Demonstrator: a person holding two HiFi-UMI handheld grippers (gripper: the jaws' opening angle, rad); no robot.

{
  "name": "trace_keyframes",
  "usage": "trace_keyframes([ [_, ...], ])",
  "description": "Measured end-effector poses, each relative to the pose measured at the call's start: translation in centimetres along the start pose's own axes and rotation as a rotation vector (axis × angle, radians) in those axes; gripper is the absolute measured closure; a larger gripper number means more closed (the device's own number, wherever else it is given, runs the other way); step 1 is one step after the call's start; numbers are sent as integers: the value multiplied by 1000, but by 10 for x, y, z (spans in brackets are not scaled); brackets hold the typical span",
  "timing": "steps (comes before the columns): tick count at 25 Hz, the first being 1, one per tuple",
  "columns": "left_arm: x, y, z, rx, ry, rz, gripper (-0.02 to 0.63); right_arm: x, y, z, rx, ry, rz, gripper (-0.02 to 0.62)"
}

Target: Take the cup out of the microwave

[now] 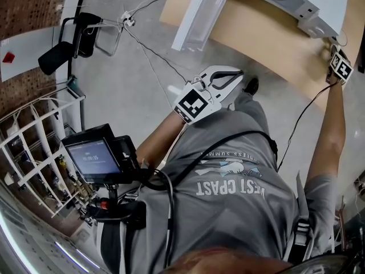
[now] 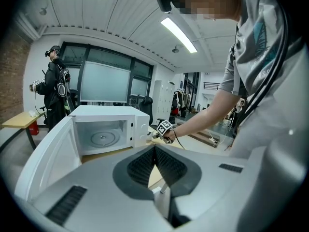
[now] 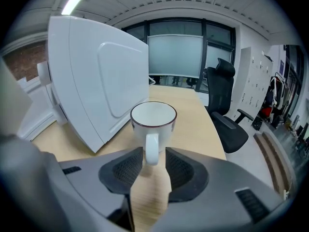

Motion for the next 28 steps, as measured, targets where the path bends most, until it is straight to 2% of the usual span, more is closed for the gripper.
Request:
trace_keyframes([
  [1,0,-3,-2,5,1,3,563,1,-1,-2,-2,3,-5,456],
  [3,1,-10,-7,14,2,9,562,1,-5,-8,-8,0,-11,431],
  [7,4,-34,-22,36,1,19,562,-5,-26,-25,-10,23,-30,431],
  [13,3,-94,-26,94,9,19,561,-38,-98,-38,-14,131,-89,433],
  [16,6,-128,-37,125,18,21,561,-63,-148,-42,89,165,-121,433],
  [21,12,-200,-57,181,32,24,562,-144,-260,-28,233,127,-107,434],
  [26,12,-270,-71,230,59,21,563,-252,-363,6,408,77,-6,436],
  [28,6,-291,-87,232,67,20,562,-301,-390,10,468,63,33,436],
])
Point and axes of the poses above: the fingertips, and each gripper's own axes: y forward along the fingers, x to its right, z out of its top, the point moved 8 cm from there along -y, backward along the fingers, and after that the axes turned 5 degrees about -y, right-handed, at the moved point
